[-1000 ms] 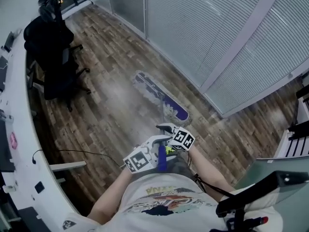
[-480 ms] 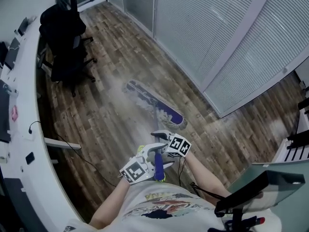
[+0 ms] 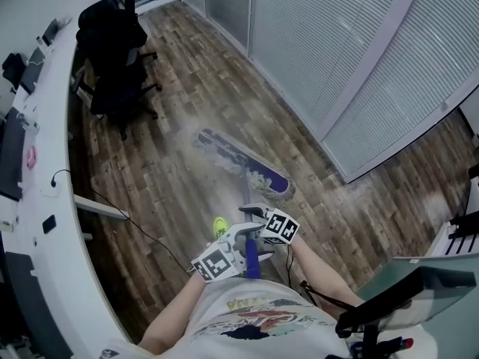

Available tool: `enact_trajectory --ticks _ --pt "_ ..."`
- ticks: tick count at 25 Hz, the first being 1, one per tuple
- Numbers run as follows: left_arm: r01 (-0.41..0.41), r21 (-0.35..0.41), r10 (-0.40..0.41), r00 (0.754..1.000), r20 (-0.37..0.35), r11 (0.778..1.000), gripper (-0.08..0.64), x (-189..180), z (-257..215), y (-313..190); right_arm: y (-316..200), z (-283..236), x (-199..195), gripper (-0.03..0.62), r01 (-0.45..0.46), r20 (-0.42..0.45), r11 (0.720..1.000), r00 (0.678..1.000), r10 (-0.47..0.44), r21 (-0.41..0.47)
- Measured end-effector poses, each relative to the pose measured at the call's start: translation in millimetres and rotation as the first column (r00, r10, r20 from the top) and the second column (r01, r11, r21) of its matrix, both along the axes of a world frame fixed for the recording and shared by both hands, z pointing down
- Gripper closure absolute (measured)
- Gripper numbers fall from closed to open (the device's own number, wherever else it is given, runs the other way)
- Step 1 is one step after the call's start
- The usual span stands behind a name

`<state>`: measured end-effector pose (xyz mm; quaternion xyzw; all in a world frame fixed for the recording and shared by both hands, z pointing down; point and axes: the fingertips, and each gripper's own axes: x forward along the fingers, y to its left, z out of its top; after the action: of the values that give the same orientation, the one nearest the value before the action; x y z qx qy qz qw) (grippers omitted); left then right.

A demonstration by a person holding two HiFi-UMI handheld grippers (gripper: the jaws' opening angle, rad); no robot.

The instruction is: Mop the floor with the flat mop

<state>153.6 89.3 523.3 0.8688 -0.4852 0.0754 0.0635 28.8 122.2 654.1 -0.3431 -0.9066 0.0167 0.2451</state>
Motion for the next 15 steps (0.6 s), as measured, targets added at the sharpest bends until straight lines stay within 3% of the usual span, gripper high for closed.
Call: enact_trajectory --ticks 4,7,15 --pt "-0.040 0.007 0.041 0.999 -0.013 0.999 0.261 -13 1 -6 -5 9 -11 0.330 0.046 -0.012 0.999 0.999 -0.046 0.015" --pt "-0.051 0.003 0.051 0.999 -0.018 0.999 0.259 -32 1 -16 -15 9 -30 0.330 0.030 -0.009 1.000 1.000 -0.030 0.004" --pt "-0.047 0.024 0.048 0.998 -0.039 0.999 0.259 -129 -5 -61 -65 6 -126 0.330 -0.007 -0.023 1.000 1.000 0.007 0.015"
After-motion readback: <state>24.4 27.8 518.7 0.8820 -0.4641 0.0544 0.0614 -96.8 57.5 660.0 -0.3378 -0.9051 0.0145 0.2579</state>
